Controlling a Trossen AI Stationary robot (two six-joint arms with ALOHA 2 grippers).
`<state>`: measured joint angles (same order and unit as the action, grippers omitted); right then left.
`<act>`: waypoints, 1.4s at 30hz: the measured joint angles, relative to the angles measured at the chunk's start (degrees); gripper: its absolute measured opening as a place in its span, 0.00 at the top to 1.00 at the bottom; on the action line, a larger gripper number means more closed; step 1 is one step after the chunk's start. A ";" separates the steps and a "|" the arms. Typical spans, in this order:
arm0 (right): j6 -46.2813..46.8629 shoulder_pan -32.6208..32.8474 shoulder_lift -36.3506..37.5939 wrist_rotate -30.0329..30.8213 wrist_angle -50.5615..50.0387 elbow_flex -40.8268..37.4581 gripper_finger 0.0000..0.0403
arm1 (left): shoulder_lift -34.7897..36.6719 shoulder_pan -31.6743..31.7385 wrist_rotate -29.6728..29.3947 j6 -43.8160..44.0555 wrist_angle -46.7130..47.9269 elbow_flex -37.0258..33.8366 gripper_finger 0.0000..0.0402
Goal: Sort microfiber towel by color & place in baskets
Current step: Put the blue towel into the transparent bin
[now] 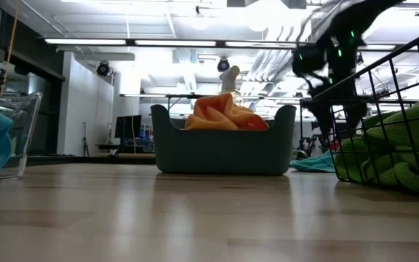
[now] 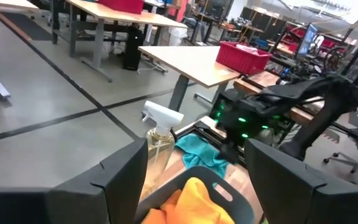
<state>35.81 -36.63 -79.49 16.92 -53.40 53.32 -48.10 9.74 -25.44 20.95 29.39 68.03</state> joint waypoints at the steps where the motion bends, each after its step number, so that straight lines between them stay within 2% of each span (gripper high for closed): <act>1: 0.27 -2.40 -0.20 -0.08 1.99 -1.37 0.23 | 0.00 0.00 0.32 0.03 0.00 0.00 0.37; 4: 1.20 -8.12 -1.84 -0.56 7.96 -3.89 0.23 | 0.00 0.00 1.46 1.43 0.02 0.00 0.37; 8: 3.42 -12.25 -5.42 -3.70 16.32 -5.89 0.23 | -0.02 -0.02 2.59 3.28 0.02 0.00 0.37; 13: 4.95 -13.26 -11.61 -5.85 19.65 -6.24 0.23 | -0.04 -0.02 4.12 6.02 0.02 0.00 0.37; 17: 1.56 -11.79 -15.31 -6.18 18.09 -5.95 0.26 | -0.04 -0.02 5.30 7.38 0.02 0.00 0.37; 19: -0.37 -9.69 -16.06 -4.54 15.88 -5.82 0.34 | -0.04 -0.02 5.39 7.37 0.02 -0.02 0.37; 21: -2.60 -7.15 -16.02 -2.82 11.66 -5.82 0.48 | -0.04 -0.02 5.41 7.37 0.02 -0.02 0.37; 25: -6.26 -1.99 -14.72 -0.01 4.87 -6.42 0.91 | -0.35 -0.02 5.28 6.52 -0.23 -0.67 0.37; 26: -6.77 -0.73 -14.09 0.00 3.96 -6.52 0.94 | -0.36 -0.02 5.28 6.45 -0.25 -1.14 0.37; 30: -5.60 3.28 -9.27 -0.40 -1.00 -6.60 0.95 | -0.37 -0.02 5.24 5.91 -0.98 -3.49 0.37; 36: 1.89 9.34 6.50 -1.55 -2.42 -6.32 0.99 | -1.28 -2.04 5.30 -0.59 -6.23 -8.96 0.37; 39: 9.89 13.55 15.99 -3.77 1.40 -5.47 0.99 | -2.10 -2.94 5.49 -1.63 -13.14 -13.07 0.37; 42: 16.97 19.47 24.09 -3.09 9.41 -5.20 0.99 | -3.95 -3.58 7.78 -1.01 -22.11 -17.00 0.37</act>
<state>52.78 -17.16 -55.39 13.84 -43.99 48.12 -52.04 6.15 -17.66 19.94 7.27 51.03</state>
